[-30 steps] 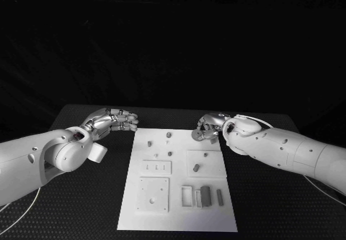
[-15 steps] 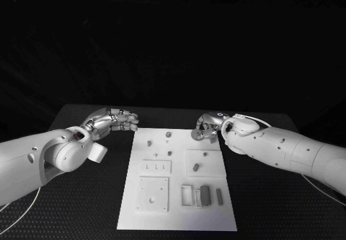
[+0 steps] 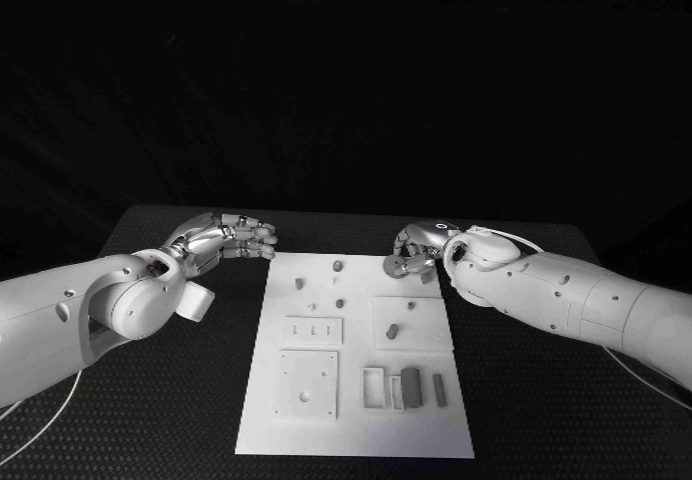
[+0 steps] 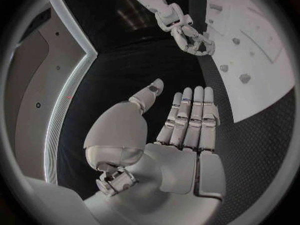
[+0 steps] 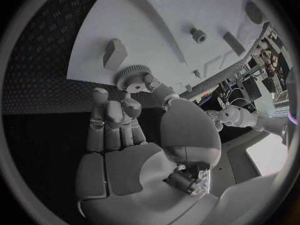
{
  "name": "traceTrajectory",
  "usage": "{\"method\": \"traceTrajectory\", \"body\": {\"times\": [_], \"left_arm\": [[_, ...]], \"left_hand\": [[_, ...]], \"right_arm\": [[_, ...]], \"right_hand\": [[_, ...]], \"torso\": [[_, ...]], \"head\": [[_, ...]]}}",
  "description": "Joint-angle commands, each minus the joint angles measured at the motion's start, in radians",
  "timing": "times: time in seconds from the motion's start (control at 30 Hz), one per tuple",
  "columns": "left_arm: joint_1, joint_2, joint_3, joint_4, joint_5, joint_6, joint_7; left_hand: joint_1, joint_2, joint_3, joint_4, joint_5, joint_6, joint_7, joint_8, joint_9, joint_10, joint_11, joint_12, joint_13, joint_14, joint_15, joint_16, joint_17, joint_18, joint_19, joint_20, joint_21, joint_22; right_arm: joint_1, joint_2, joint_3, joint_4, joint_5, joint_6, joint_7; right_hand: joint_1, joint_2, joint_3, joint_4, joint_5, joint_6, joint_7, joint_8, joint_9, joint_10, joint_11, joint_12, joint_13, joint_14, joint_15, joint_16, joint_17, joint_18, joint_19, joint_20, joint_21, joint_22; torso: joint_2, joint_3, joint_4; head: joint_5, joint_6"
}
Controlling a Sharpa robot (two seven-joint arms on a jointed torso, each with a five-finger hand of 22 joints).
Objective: Assemble the parts on the task board
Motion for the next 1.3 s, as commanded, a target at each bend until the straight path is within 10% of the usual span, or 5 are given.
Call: {"method": "traceTrajectory", "body": {"times": [0.03,0.47,1.3], "left_arm": [[0.0,0.0,0.001,0.001,0.001,0.011,0.004],[0.0,-0.001,0.001,0.001,0.001,0.001,-0.002],[0.001,-0.008,0.001,0.008,-0.013,-0.012,-0.004]], "left_hand": [[-0.007,0.002,0.0,-0.004,0.002,0.004,0.014,-0.007,-0.001,0.002,0.007,-0.004,-0.001,0.001,0.003,-0.006,0.0,0.009,-0.004,0.003,-0.005,0.0],[-0.008,0.002,0.0,-0.003,0.002,0.003,0.014,-0.007,-0.002,0.001,0.008,-0.005,-0.001,0.001,0.003,-0.007,0.0,0.009,-0.004,0.004,-0.005,0.001],[-0.013,0.0,-0.001,-0.001,0.003,-0.003,0.016,-0.011,-0.004,-0.002,0.009,-0.009,-0.002,0.001,0.004,-0.01,0.0,0.01,-0.005,0.005,-0.007,0.001]], "right_arm": [[-0.021,-0.001,-0.014,-0.009,-0.021,0.081,-0.025],[-0.028,-0.001,-0.017,-0.004,-0.07,0.077,-0.033],[-0.03,-0.003,-0.017,0.024,-0.179,-0.045,-0.072]], "right_hand": [[0.002,0.018,0.0,-0.011,0.003,0.013,-0.003,0.008,0.0,0.002,-0.01,0.004,-0.002,0.001,-0.006,0.006,-0.002,0.013,0.002,-0.002,0.006,0.018],[0.009,0.085,-0.002,-0.026,0.003,0.107,-0.038,0.06,0.031,0.018,-0.042,0.014,-0.003,0.011,-0.033,0.017,-0.007,0.013,0.008,-0.008,0.015,0.02],[0.017,0.09,-0.01,-0.026,0.003,0.138,-0.054,0.075,0.052,0.037,-0.059,0.016,-0.006,0.038,-0.046,0.028,0.002,0.013,0.015,-0.015,0.025,0.019]], "torso": [[0.0,-0.0005,-0.0015],[-0.002,-0.0015,0.0005],[-0.001,-0.0021,-0.0011]], "head": [[-0.001,-0.001],[-0.003,-0.005],[-0.002,0.001]]}}
